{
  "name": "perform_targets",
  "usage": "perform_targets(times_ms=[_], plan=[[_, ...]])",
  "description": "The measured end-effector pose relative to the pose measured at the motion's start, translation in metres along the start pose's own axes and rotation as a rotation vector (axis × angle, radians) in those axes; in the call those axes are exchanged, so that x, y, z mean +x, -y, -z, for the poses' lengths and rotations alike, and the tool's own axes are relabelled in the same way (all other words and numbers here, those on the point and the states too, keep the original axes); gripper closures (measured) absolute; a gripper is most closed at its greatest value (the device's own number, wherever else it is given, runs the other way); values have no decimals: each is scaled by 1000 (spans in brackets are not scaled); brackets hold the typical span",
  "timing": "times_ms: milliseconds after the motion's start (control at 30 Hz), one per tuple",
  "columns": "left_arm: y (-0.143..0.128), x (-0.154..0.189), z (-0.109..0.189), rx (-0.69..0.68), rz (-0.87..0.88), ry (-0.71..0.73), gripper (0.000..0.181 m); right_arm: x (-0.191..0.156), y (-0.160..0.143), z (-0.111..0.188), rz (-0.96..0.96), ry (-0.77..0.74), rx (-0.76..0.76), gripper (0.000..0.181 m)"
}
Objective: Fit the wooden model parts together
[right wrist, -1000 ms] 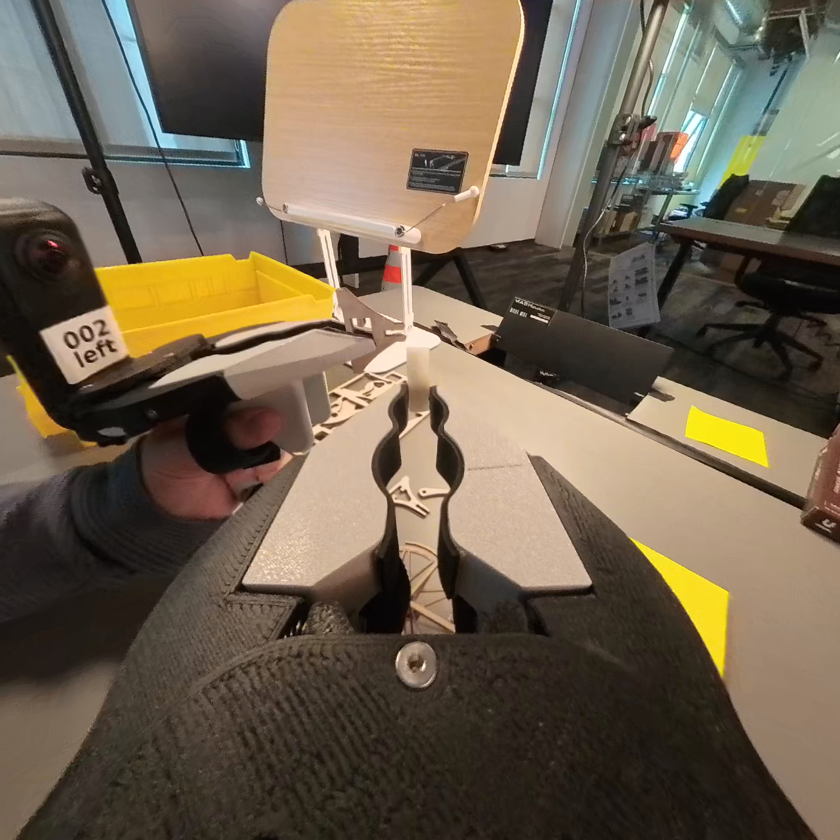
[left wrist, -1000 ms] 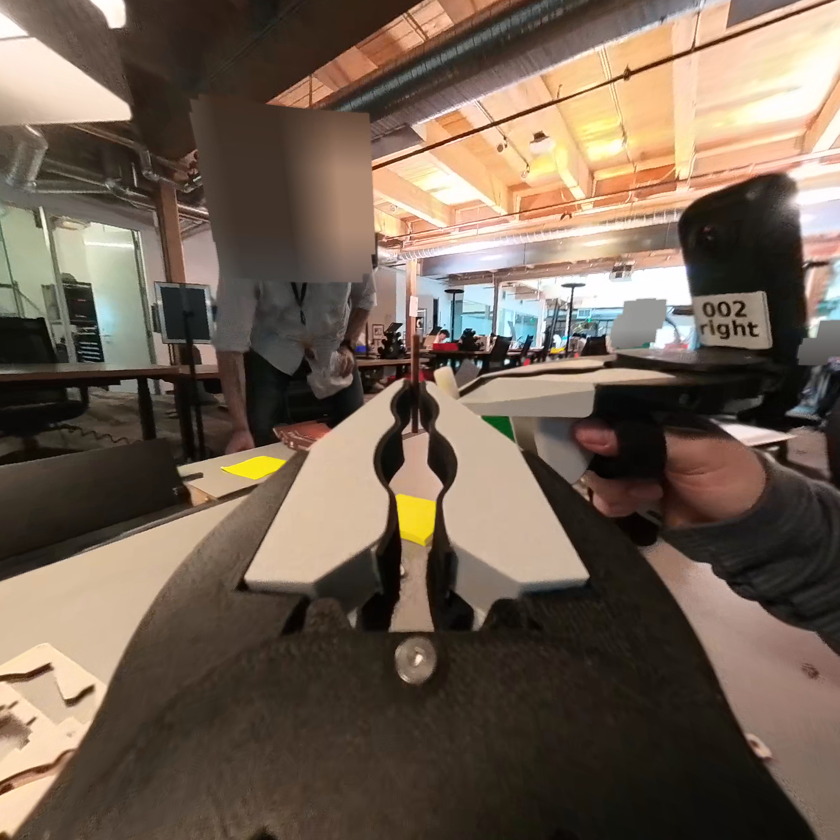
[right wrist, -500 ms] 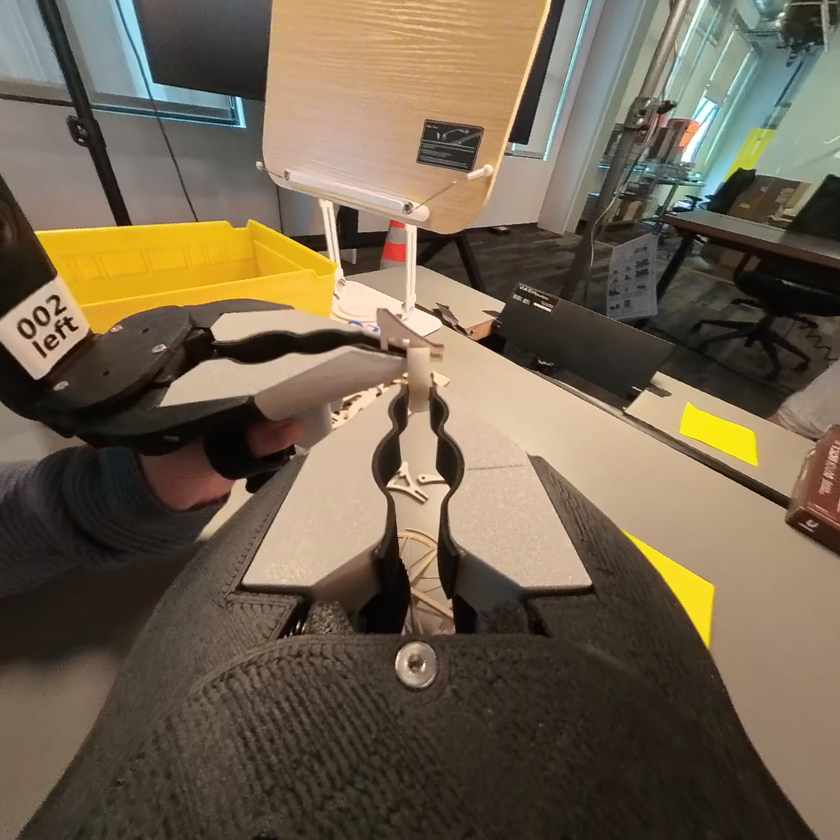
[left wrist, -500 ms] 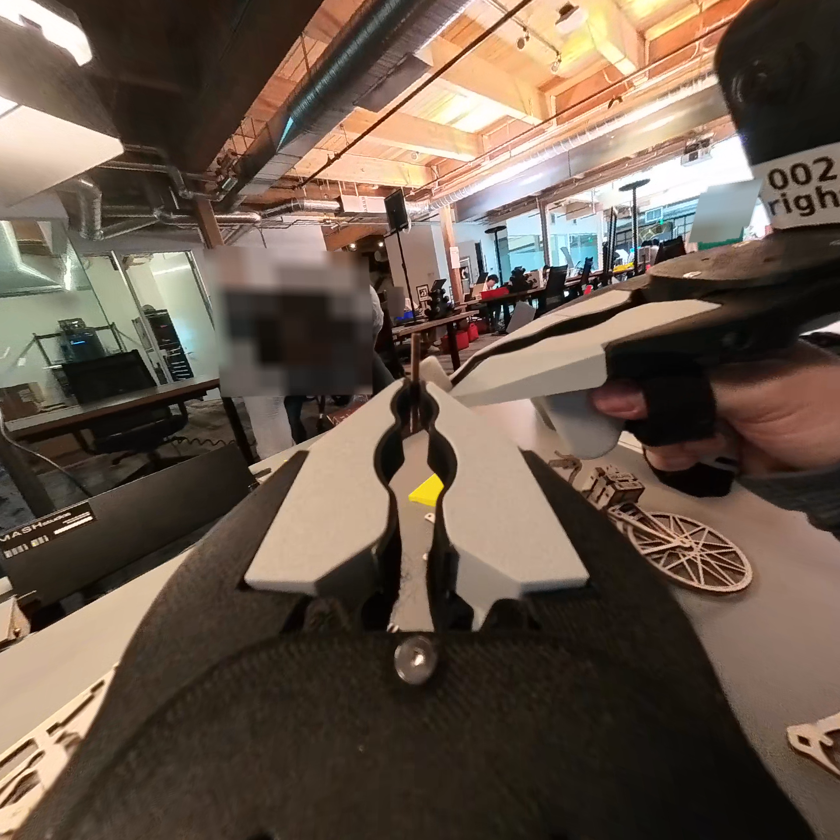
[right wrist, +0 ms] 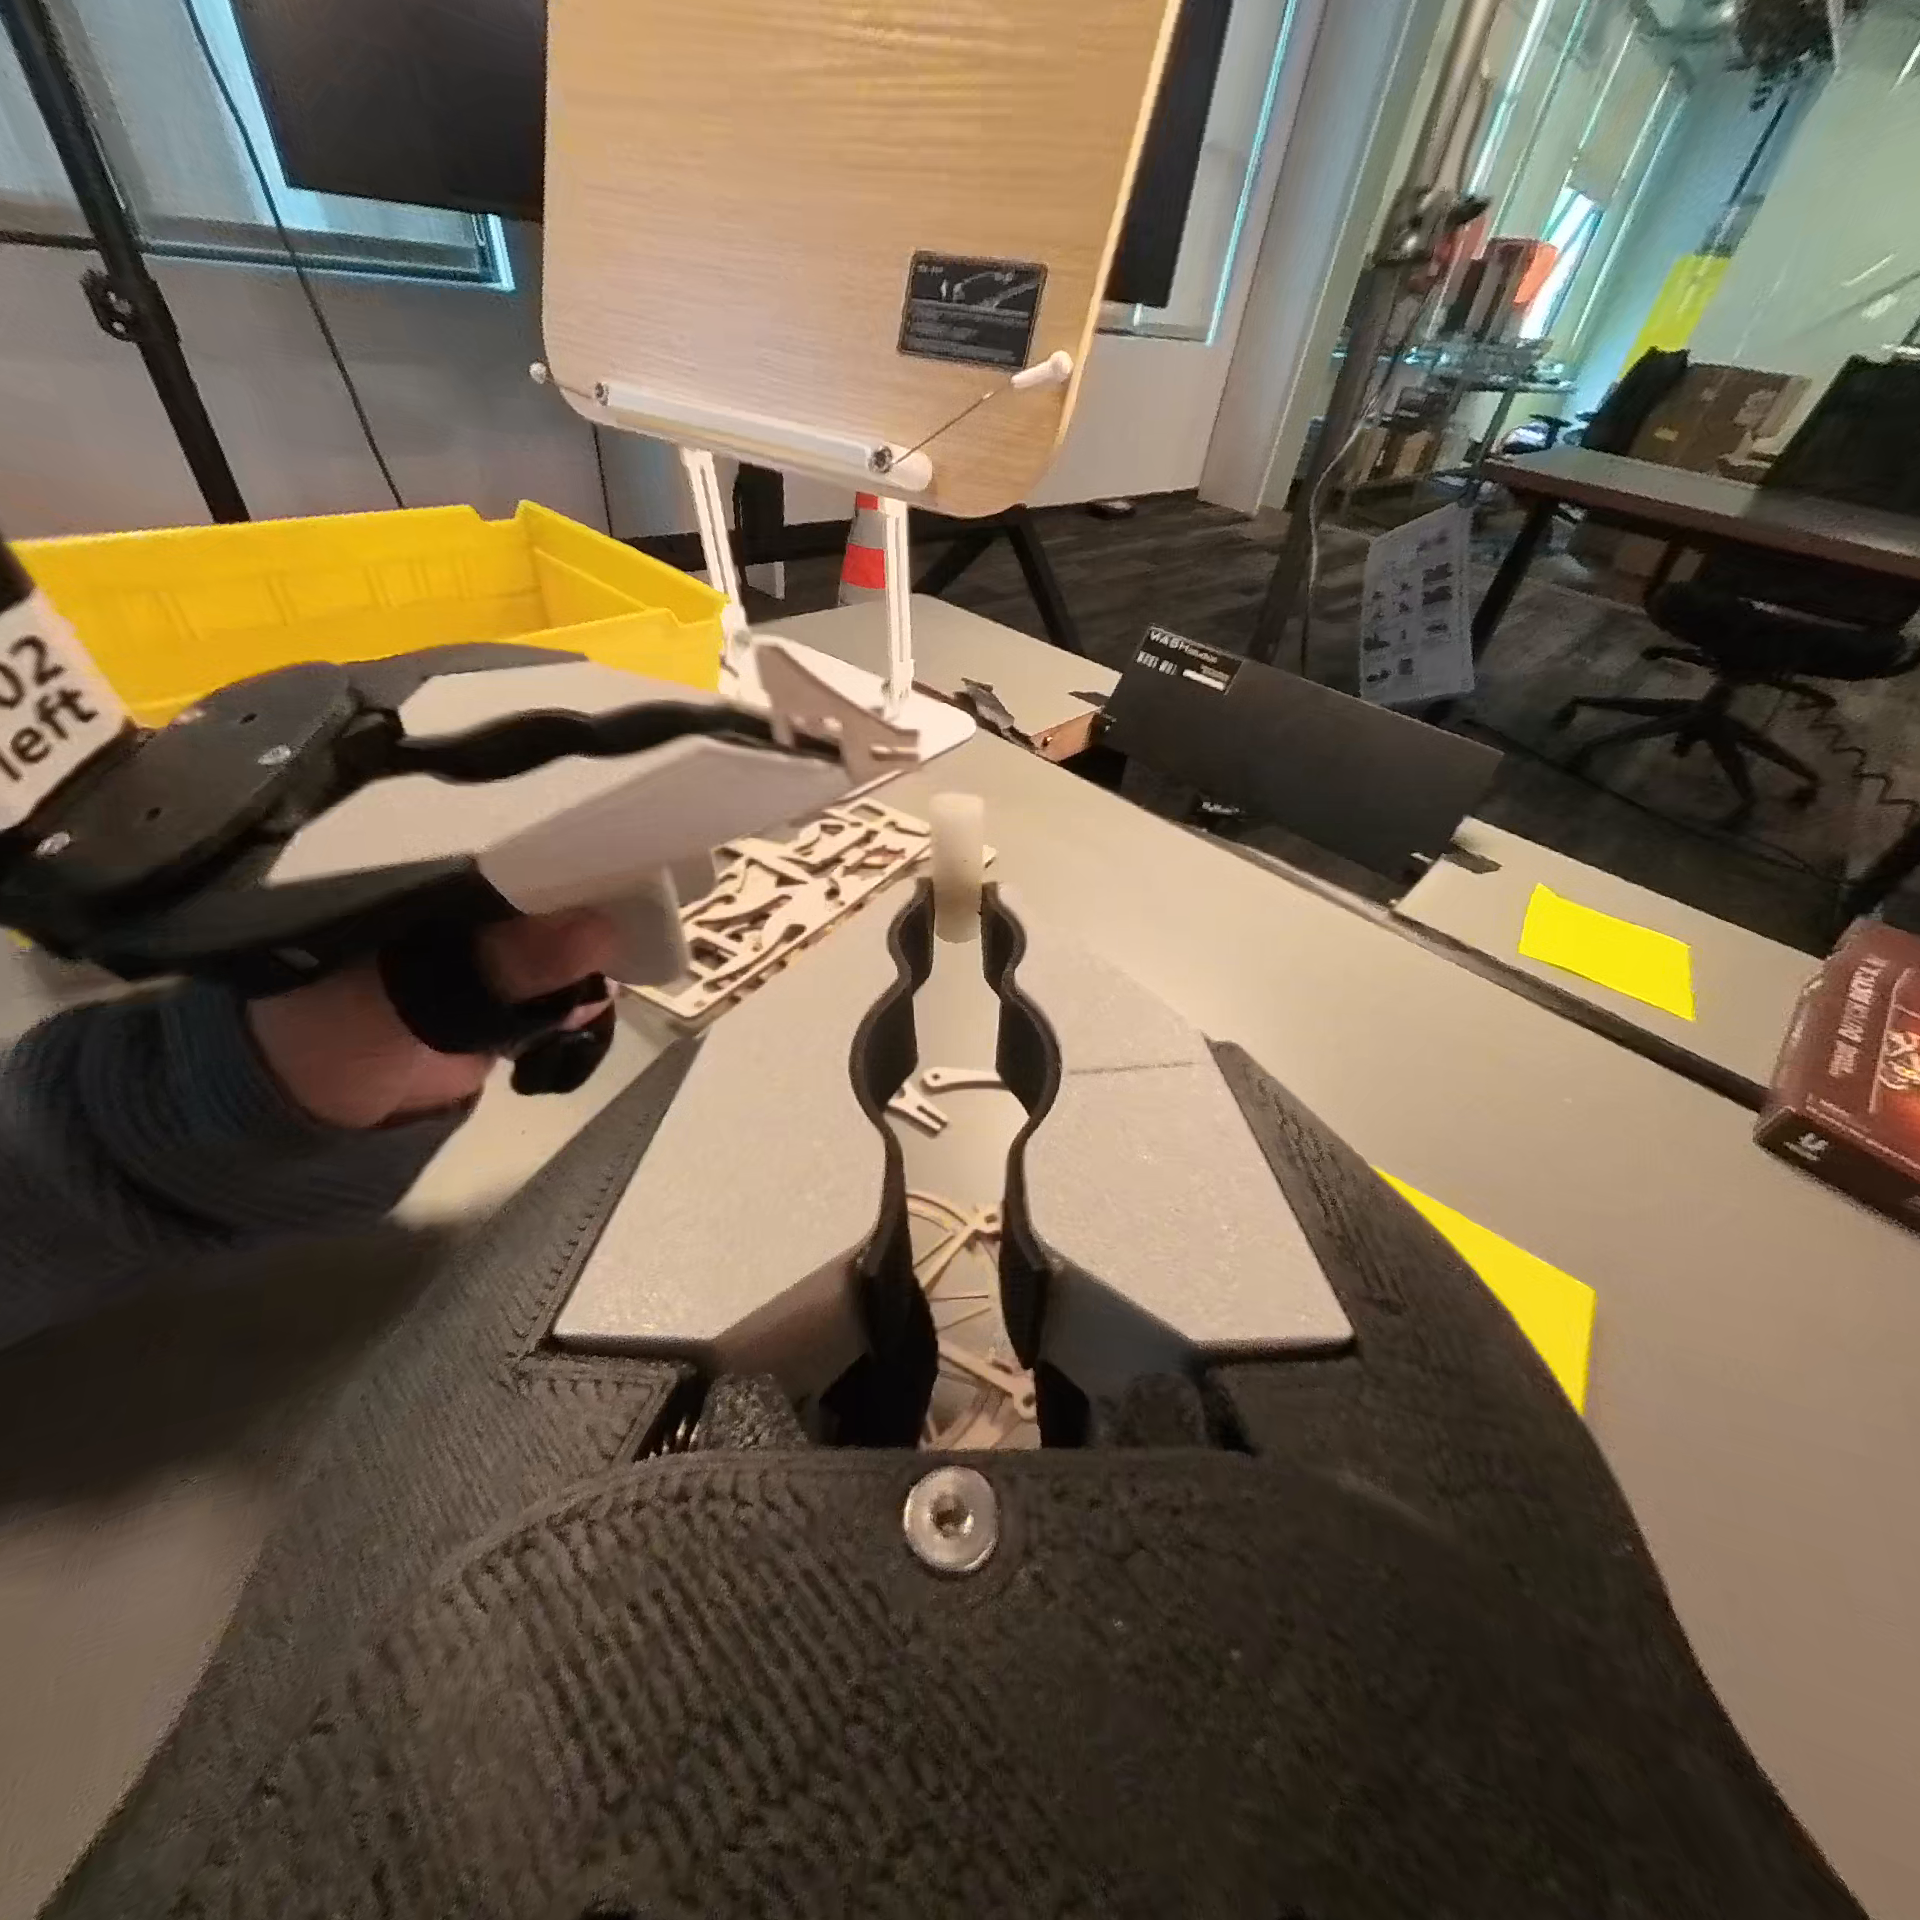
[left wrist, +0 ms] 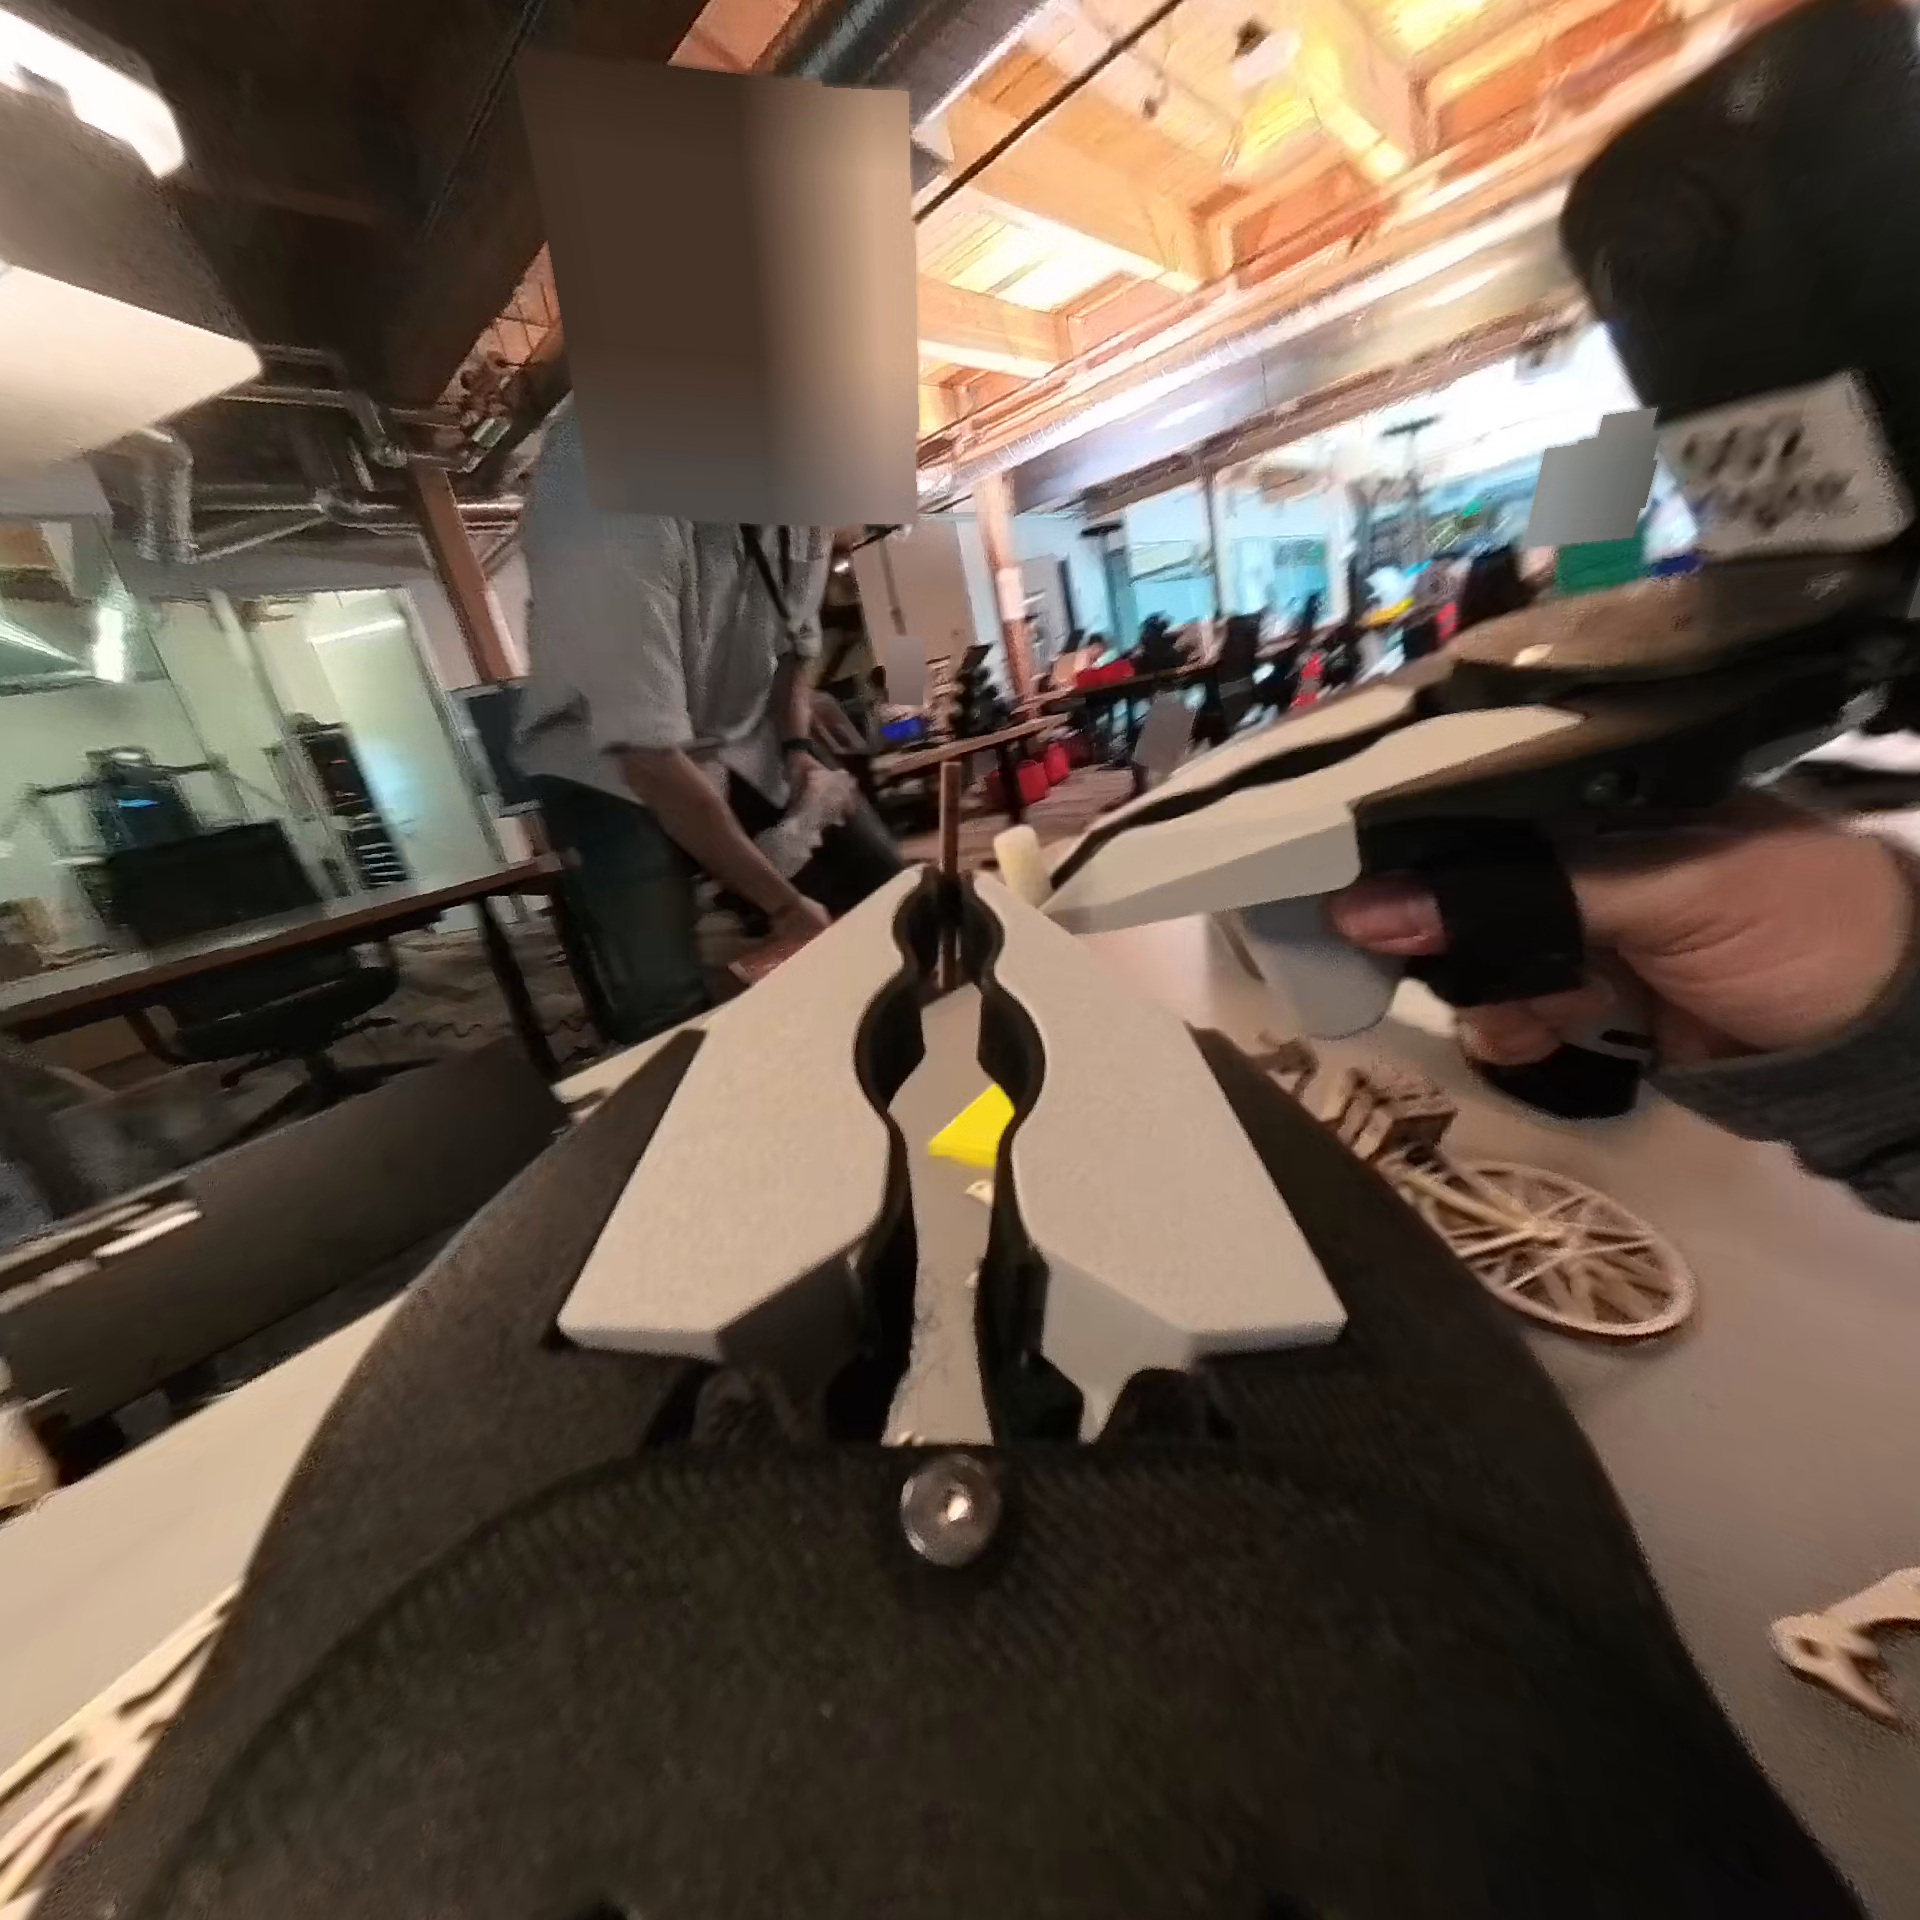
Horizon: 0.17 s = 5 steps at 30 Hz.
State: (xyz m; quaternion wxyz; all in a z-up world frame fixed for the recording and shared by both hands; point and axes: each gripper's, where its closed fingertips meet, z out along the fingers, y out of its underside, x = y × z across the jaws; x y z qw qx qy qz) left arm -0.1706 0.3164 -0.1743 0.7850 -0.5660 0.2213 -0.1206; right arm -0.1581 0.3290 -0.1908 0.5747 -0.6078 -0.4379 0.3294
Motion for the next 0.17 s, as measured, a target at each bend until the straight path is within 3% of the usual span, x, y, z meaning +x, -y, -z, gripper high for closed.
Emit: perform_targets(times_ms=[67, 167], plan=[[13, 6, 4, 71, 230, -163, 180, 3, 6, 4, -17, 13, 47, 175], [37, 13, 14, 211, 736, -471, 180, -4, 21, 10, 46, 38, 153, 175]])
